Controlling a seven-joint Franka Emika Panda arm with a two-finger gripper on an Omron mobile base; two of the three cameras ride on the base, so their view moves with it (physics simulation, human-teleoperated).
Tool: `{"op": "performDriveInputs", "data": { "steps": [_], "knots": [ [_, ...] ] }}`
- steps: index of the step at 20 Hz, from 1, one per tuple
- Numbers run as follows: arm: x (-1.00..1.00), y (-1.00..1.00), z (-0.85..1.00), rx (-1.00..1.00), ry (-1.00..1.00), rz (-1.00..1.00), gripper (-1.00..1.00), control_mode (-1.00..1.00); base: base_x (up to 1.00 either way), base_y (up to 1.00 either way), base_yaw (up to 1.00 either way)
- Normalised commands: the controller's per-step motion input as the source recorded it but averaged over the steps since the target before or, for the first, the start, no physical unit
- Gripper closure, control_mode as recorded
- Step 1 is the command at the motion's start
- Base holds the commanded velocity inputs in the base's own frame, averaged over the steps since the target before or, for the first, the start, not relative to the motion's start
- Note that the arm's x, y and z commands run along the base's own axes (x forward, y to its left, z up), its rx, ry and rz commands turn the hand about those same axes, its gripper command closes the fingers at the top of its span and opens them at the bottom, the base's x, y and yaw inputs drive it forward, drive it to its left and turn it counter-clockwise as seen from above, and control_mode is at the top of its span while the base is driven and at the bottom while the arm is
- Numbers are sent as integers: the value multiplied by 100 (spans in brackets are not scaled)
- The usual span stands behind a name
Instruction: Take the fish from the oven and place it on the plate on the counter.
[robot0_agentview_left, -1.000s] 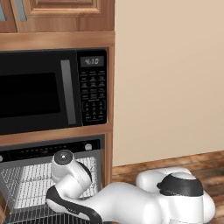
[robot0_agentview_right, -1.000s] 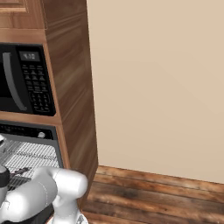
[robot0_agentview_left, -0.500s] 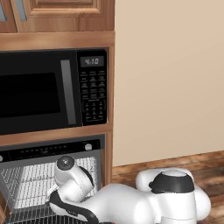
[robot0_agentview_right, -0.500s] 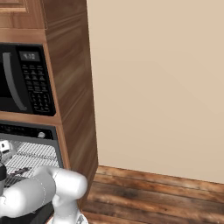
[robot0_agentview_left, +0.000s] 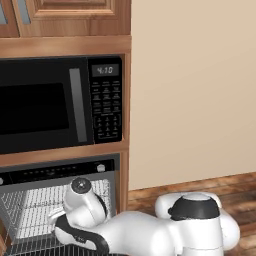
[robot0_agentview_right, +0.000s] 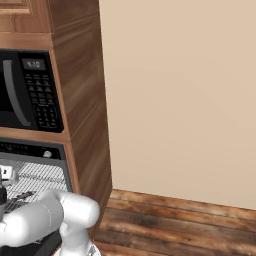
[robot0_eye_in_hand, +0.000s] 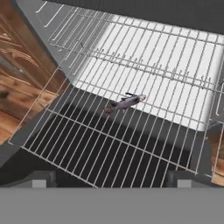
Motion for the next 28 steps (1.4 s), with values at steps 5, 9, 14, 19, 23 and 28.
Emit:
{"op": "performDriveInputs", "data": {
  "steps": [5,9,14,19,23,28],
  "knots": [
    [0,0,-49,12,7,-25,-100,-100,0,0,0],
    [0,1,-24,1,3,-26,-100,-100,0,0,0],
    [16,5,-1,0,10,-29,-100,-100,0,0,0],
    [23,4,0,0,18,-19,-100,-100,0,0,0],
    [6,0,-1,0,17,-7,-100,-100,0,0,0],
    [0,0,-13,0,13,-3,-100,-100,0,0,0]
  ]
}}
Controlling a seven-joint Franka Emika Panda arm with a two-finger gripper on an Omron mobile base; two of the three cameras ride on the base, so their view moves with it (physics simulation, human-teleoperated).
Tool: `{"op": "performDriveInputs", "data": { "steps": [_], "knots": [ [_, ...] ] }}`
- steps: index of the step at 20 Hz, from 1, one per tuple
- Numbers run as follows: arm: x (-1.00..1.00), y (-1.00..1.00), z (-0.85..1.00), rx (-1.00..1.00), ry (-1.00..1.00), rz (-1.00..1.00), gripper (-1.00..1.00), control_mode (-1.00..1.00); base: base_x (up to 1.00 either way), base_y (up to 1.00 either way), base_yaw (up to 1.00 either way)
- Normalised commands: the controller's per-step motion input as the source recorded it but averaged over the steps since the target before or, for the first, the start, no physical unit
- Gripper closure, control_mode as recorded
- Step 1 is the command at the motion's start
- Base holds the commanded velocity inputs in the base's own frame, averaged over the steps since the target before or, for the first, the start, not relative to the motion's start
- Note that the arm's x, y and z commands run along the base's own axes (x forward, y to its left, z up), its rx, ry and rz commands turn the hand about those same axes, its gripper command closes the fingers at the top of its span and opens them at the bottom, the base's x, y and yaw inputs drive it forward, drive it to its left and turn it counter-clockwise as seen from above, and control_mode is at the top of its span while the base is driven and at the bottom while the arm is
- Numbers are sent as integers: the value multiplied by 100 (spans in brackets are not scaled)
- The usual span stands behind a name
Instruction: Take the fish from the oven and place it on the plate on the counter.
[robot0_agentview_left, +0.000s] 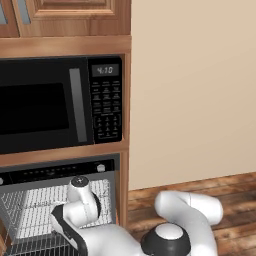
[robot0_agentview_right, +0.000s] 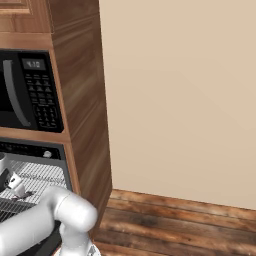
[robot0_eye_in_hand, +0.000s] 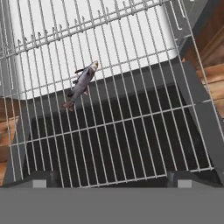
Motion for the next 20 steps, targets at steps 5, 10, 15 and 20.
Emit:
{"op": "performDriveInputs", "data": {
  "steps": [5,10,15,20],
  "knots": [
    [7,0,-42,-1,1,-5,-100,-100,0,0,0],
    [10,0,-48,-1,0,-1,-100,-100,0,0,0],
    [6,0,-30,-4,0,0,-100,-100,0,0,0],
    [25,12,-23,-7,0,0,-100,-100,0,0,0]
  ]
}}
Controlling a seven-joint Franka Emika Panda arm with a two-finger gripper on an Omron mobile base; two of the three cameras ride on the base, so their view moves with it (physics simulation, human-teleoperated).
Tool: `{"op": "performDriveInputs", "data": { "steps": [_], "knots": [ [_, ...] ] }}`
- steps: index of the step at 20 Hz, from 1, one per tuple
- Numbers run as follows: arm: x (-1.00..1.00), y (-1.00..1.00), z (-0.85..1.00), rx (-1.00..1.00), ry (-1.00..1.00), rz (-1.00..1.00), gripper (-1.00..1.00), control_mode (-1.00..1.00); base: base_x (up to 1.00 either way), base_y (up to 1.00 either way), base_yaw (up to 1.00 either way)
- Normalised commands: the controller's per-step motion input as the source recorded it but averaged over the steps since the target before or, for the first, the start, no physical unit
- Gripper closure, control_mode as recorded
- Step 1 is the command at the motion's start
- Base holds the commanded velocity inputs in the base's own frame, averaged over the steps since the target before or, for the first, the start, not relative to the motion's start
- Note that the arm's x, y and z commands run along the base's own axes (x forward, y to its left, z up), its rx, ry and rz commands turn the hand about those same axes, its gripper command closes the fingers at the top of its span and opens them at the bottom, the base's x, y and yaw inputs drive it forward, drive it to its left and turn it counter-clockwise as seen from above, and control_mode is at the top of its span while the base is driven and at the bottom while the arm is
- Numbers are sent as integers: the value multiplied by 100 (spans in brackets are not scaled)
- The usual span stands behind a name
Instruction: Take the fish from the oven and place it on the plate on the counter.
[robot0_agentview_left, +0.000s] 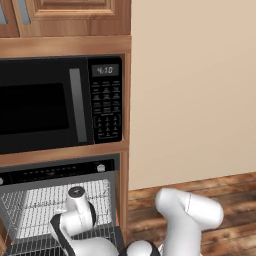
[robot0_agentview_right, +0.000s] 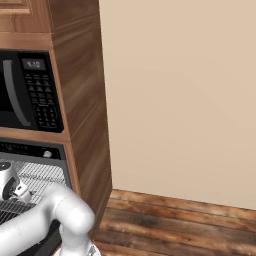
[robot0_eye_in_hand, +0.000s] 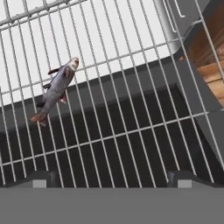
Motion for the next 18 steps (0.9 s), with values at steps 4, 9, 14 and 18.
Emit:
{"op": "performDriveInputs", "data": {
  "steps": [4,9,14,18],
  "knots": [
    [32,28,-23,-10,0,0,-100,-100,0,0,0],
    [14,44,-12,-7,0,0,-100,-100,0,0,0],
    [13,23,-37,-7,5,0,-100,-100,0,0,0],
    [17,2,-41,-4,1,0,-100,-100,0,0,0]
  ]
}}
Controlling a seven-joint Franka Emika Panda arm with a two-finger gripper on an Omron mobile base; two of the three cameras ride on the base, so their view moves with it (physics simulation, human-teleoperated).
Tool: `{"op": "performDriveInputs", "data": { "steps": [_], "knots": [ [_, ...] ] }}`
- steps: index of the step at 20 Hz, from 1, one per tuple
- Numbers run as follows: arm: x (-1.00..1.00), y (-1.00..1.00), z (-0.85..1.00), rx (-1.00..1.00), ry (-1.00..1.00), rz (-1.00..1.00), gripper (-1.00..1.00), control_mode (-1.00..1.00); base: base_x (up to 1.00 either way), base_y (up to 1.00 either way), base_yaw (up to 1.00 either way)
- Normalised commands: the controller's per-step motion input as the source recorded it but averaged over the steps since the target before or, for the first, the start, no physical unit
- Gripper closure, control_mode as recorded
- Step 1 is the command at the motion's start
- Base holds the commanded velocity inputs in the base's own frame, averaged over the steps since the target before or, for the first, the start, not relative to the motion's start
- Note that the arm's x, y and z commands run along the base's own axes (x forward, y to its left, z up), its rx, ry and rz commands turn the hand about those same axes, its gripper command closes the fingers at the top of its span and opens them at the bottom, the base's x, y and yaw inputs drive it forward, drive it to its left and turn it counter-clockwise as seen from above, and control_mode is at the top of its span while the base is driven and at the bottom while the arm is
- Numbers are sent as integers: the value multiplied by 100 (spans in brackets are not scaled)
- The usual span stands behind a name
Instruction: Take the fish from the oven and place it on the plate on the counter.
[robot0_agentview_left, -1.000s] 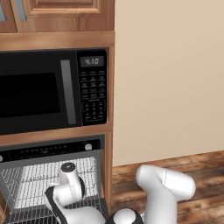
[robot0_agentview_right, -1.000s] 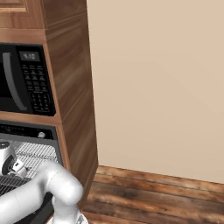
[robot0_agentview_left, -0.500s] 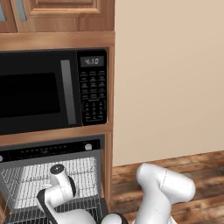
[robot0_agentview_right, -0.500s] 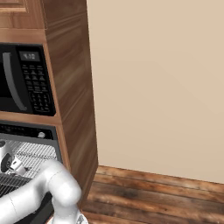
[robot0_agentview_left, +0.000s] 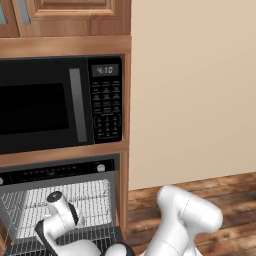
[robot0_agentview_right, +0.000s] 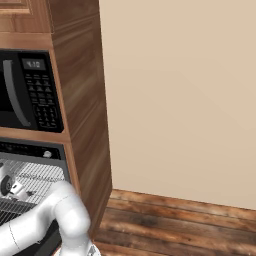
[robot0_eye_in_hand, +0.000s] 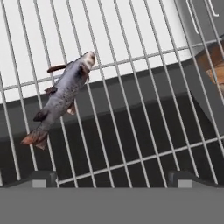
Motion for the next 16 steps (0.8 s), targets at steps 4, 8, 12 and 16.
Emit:
{"op": "performDriveInputs", "data": {
  "steps": [4,8,12,16],
  "knots": [
    [21,0,-22,0,0,0,-100,-100,0,0,0],
    [15,0,0,2,0,1,-100,-100,0,0,0],
    [14,0,-14,1,1,3,-100,-100,0,0,0],
    [22,5,-43,0,3,6,-100,-100,0,0,0]
  ]
}}
